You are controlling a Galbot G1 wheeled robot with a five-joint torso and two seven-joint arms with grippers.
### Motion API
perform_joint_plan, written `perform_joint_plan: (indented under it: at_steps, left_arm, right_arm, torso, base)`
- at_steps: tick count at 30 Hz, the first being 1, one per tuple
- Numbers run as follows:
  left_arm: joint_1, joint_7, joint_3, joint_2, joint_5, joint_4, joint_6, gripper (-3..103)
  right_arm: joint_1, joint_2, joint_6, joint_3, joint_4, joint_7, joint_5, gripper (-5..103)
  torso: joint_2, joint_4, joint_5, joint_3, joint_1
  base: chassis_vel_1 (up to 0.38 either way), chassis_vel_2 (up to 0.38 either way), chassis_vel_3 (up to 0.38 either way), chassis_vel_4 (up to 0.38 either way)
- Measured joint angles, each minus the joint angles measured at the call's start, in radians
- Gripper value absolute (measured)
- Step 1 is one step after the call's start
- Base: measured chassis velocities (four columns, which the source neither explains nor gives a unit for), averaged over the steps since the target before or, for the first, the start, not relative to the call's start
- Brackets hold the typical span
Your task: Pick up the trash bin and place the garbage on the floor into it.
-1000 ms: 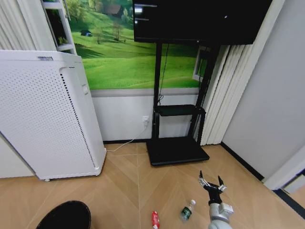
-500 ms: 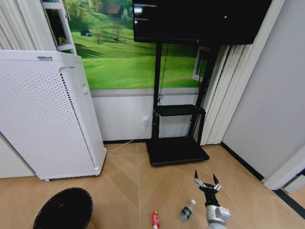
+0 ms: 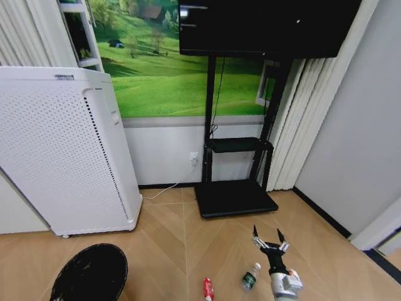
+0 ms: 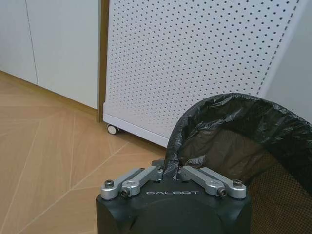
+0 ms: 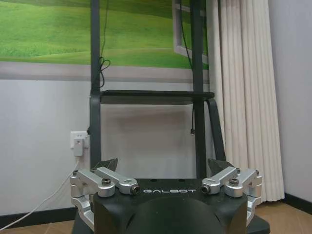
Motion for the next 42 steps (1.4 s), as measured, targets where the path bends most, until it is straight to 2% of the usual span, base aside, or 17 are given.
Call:
perform_joint_plan:
  at_steps: [13, 16, 18, 22, 24, 26, 28, 32, 35, 37, 38, 40, 42]
  left_arm:
    - [-0.001, 0.006, 0.007, 0.004, 0.005, -0.003, -0.001, 4]
    - [-0.006, 0.01, 0.017, 0.005, 0.009, -0.001, -0.004, 4]
    - [-0.01, 0.01, 0.022, 0.006, 0.009, 0.001, -0.006, 4]
    - [-0.027, 0.006, 0.034, 0.01, 0.011, 0.014, -0.02, 4]
    - [-0.039, 0.006, 0.04, 0.012, 0.016, 0.021, -0.032, 4]
    - [-0.042, 0.007, 0.041, 0.012, 0.017, 0.022, -0.033, 4]
    - [-0.049, 0.011, 0.042, 0.012, 0.02, 0.025, -0.034, 4]
    - [-0.055, 0.012, 0.04, 0.013, 0.02, 0.029, -0.034, 4]
    - [-0.065, 0.011, 0.041, 0.013, 0.019, 0.036, -0.034, 4]
    - [-0.067, 0.011, 0.042, 0.013, 0.02, 0.036, -0.034, 4]
    - [-0.074, 0.008, 0.044, 0.013, 0.02, 0.036, -0.033, 4]
    - [-0.077, 0.006, 0.044, 0.014, 0.02, 0.035, -0.031, 4]
    - [-0.078, 0.002, 0.045, 0.014, 0.019, 0.021, -0.02, 4]
  right_arm:
    - [0.014, -0.019, 0.017, 0.005, -0.012, 0.017, -0.018, 100]
    - [0.01, -0.025, 0.005, 0.002, -0.009, 0.015, -0.025, 100]
    - [0.003, -0.028, 0.0, 0.0, -0.009, 0.007, -0.035, 100]
    - [-0.019, -0.042, -0.046, -0.006, -0.011, 0.001, -0.058, 100]
    - [-0.033, -0.062, -0.121, -0.015, -0.047, 0.053, -0.097, 100]
    - [-0.034, -0.066, -0.127, -0.015, -0.062, 0.07, -0.115, 100]
    - [-0.02, -0.083, -0.098, -0.011, -0.136, 0.116, -0.198, 100]
    - [-0.019, -0.096, -0.083, -0.008, -0.165, 0.118, -0.207, 100]
    - [-0.053, -0.122, -0.133, -0.027, -0.172, 0.035, -0.174, 100]
    - [-0.058, -0.126, -0.147, -0.031, -0.173, 0.021, -0.168, 100]
    - [-0.07, -0.138, -0.2, -0.05, -0.181, -0.022, -0.151, 100]
    - [-0.071, -0.146, -0.227, -0.061, -0.19, -0.047, -0.146, 100]
    - [-0.052, -0.166, -0.289, -0.088, -0.226, -0.094, -0.135, 100]
  torso:
    - [0.0, -0.0001, 0.0002, 0.0, 0.0]
    - [0.0, 0.0, -0.0006, 0.0, 0.0]
    - [0.0, 0.0001, 0.0001, 0.0, 0.0]
    - [0.0, 0.0002, -0.0001, 0.0, 0.0]
    - [0.0, 0.0, 0.0003, 0.0, 0.0]
    - [0.0, -0.0002, 0.0002, 0.0, 0.0]
    - [0.0, -0.0002, 0.0007, 0.0, 0.0]
    - [0.0, 0.0, -0.0001, 0.0, 0.0]
    - [0.0, 0.0002, -0.0001, 0.0, 0.0]
    - [0.0, 0.0001, -0.0001, 0.0, 0.0]
    - [0.0, -0.0002, 0.0002, 0.0, 0.0]
    - [0.0, -0.0002, 0.0002, 0.0, 0.0]
    - [0.0, -0.0002, 0.0, 0.0, 0.0]
  base:
    - [0.26, 0.242, -0.254, -0.245]
    - [0.213, 0.198, -0.188, -0.171]
    - [0.164, 0.092, -0.124, -0.127]
    - [0.016, 0.018, 0.02, -0.012]
    - [-0.095, -0.043, 0.057, 0.039]
    - [-0.111, -0.06, 0.052, 0.047]
    - [-0.032, -0.038, 0.012, 0.013]
    - [0.0, 0.0, 0.0, 0.0]
    - [0.0, 0.0, 0.0, 0.0]
    - [0.0, 0.0, 0.0, 0.0]
    - [0.0, 0.0, 0.0, 0.0]
    - [0.0, 0.0, 0.0, 0.0]
    - [0.0, 0.0, 0.0, 0.0]
